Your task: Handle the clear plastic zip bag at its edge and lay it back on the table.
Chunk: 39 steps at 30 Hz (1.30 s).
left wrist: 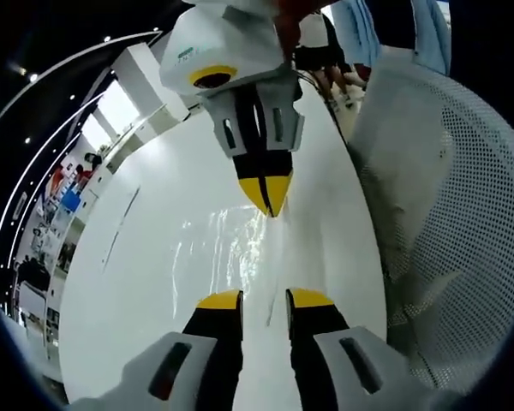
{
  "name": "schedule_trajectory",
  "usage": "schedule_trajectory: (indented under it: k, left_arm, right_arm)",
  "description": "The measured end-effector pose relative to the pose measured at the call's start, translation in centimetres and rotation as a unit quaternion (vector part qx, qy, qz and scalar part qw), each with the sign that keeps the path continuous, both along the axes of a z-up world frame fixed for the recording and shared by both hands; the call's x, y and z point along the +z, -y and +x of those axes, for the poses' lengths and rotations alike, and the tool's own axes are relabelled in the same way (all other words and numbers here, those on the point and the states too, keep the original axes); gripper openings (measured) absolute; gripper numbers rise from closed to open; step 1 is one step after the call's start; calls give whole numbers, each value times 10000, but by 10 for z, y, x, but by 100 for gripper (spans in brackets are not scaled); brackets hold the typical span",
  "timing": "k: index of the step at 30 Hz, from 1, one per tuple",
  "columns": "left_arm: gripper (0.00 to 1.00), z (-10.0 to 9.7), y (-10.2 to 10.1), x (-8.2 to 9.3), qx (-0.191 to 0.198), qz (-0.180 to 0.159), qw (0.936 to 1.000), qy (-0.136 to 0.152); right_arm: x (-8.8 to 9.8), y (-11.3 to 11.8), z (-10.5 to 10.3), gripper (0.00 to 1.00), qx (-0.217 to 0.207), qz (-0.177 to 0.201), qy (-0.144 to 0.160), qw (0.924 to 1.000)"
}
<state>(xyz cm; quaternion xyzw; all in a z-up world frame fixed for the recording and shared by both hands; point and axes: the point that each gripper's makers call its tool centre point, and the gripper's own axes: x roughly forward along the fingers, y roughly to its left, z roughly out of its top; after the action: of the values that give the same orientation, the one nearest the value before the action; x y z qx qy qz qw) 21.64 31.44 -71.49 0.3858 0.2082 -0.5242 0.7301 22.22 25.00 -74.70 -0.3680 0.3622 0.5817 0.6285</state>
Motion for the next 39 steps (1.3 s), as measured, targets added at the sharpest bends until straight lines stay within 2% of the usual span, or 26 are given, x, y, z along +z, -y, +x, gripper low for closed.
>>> schedule_trajectory:
  k: [5, 18, 28, 39]
  left_arm:
    - [17, -2, 8, 10, -161, -134, 9996, 176]
    - [11, -15, 26, 11, -520, -224, 9982, 186]
    - [9, -12, 27, 1, -570, 31, 9979, 319]
    - [8, -9, 24, -3, -557, 175, 9977, 337]
  right_arm:
    - [-2, 0, 2, 0, -104, -15, -14, 9999]
    - [6, -5, 0, 0, -295, 15, -109, 9995]
    - [12, -10, -1, 0, -197, 191, -147, 9995]
    - [20, -16, -4, 0, 1, 373, -158, 9992]
